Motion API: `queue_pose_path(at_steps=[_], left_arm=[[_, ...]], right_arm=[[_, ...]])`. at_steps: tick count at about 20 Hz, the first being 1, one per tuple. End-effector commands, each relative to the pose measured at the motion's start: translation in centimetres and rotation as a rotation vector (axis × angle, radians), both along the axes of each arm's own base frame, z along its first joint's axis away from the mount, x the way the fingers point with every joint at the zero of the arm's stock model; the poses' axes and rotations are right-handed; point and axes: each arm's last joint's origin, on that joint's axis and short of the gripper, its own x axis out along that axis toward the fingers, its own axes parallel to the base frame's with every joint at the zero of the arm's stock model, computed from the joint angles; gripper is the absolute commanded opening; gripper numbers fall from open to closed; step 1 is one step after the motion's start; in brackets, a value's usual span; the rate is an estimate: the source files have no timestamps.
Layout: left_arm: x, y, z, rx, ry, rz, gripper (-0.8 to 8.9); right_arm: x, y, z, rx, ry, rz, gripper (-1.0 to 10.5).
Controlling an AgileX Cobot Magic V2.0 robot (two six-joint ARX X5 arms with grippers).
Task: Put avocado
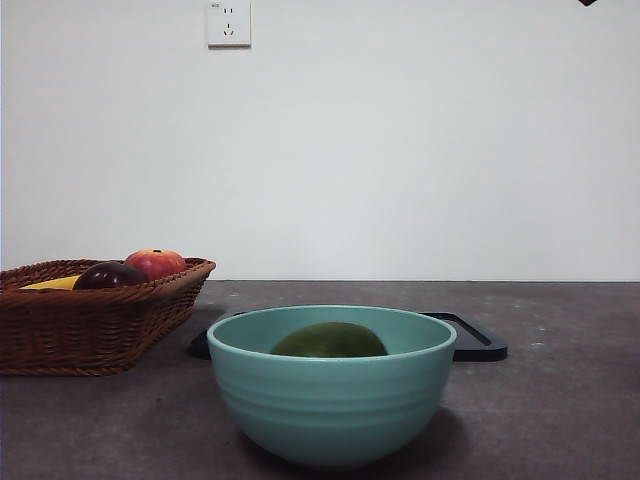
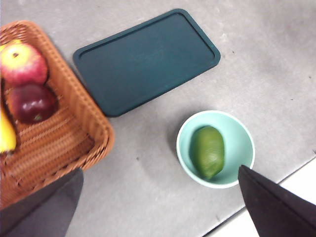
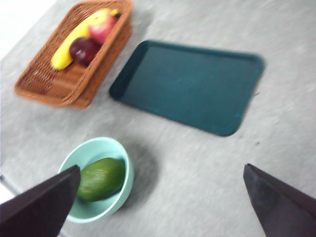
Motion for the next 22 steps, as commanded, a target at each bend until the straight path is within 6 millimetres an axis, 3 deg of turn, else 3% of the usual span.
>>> queue_pose_path(at_steps=[1,7,11,17,22], left_arm=[[-1.0,1.4,-0.9,-0.032,-0.024,-0.003,5.03],[-4.3,6.9,-4.6,-0.148,-0.099,-0.009,5.00],[-6.0,9.7,-4.7,-0.261,-0.167,-0.009,5.00],[-6.5,10.6,-4.8,-0.280,-0.182,-0.011,5.00],[-6.5,10.6,-4.7,-0.280,-0.182,-0.011,5.00]], right_arm=[[-0.1,0.4,0.5,0.010,-0.015,0.030,5.5],[0.2,2.0,0.2,0.034,0.046,0.094,5.5],[1.4,4.2,-1.0,-0.024,0.138,0.112,5.5],[3.4,9.0,-4.5,-0.164,0.311,0.147,5.5],[5.4,12.3,-8.7,-0.262,0.438,0.140,5.1]])
